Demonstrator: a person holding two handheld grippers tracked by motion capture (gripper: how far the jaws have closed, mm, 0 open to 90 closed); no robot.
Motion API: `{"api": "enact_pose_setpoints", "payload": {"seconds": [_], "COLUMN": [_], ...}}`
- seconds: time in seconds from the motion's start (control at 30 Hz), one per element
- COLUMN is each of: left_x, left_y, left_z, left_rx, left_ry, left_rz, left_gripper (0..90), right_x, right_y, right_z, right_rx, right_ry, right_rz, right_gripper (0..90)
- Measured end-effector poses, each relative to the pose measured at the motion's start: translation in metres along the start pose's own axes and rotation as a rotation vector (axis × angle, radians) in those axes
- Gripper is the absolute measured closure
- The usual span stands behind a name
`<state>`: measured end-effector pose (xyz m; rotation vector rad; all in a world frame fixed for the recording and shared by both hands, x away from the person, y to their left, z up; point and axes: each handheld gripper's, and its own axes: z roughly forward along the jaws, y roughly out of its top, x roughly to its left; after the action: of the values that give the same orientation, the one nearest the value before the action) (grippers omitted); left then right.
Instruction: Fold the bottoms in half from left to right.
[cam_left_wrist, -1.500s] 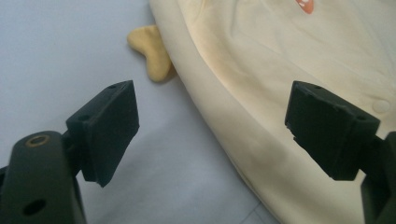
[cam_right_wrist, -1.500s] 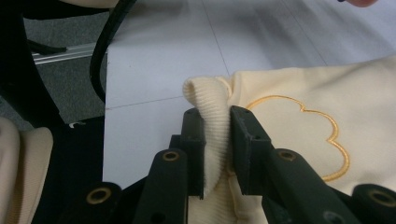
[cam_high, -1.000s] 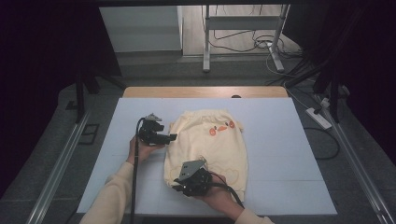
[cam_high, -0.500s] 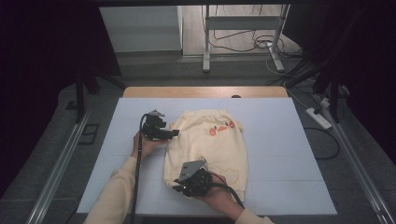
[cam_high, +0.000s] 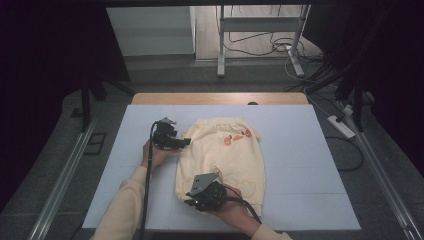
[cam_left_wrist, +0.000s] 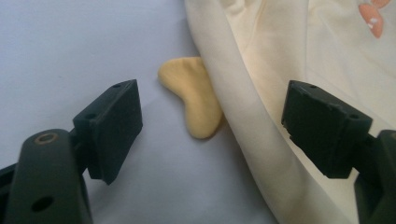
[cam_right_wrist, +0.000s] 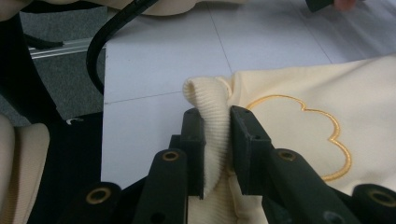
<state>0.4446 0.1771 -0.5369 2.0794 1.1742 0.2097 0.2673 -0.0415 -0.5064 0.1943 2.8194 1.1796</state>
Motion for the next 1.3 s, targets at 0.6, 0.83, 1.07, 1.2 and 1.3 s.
{"api": "enact_pose_setpoints", "payload": {"seconds": [0.6, 0.83, 1.07, 1.2, 1.3], "left_x": [-0.009, -0.010, -0.011, -0.011, -0.010], "left_y": [-0.001, 0.000, 0.001, 0.003, 0.003], "left_z": [0.006, 0.005, -0.001, -0.007, -0.011], "left_rx": [0.030, 0.038, 0.021, 0.002, -0.016], "left_ry": [-0.095, -0.130, -0.150, -0.161, -0.172], "left_rz": [0.014, 0.014, 0.013, 0.008, -0.001], "left_gripper": [70.0, 80.8, 81.5, 81.8, 81.8], "right_x": [-0.001, -0.001, -0.002, -0.002, -0.003], "right_y": [-0.001, -0.002, -0.002, -0.002, -0.001], "right_z": [0.000, 0.001, -0.001, -0.002, -0.003], "right_rx": [0.005, 0.009, 0.006, 0.002, -0.005], "right_ry": [0.006, 0.011, 0.015, 0.015, 0.018], "right_rz": [0.002, 0.004, 0.004, 0.006, 0.013], "right_gripper": [75.0, 75.0, 75.1, 75.2, 75.2]}}
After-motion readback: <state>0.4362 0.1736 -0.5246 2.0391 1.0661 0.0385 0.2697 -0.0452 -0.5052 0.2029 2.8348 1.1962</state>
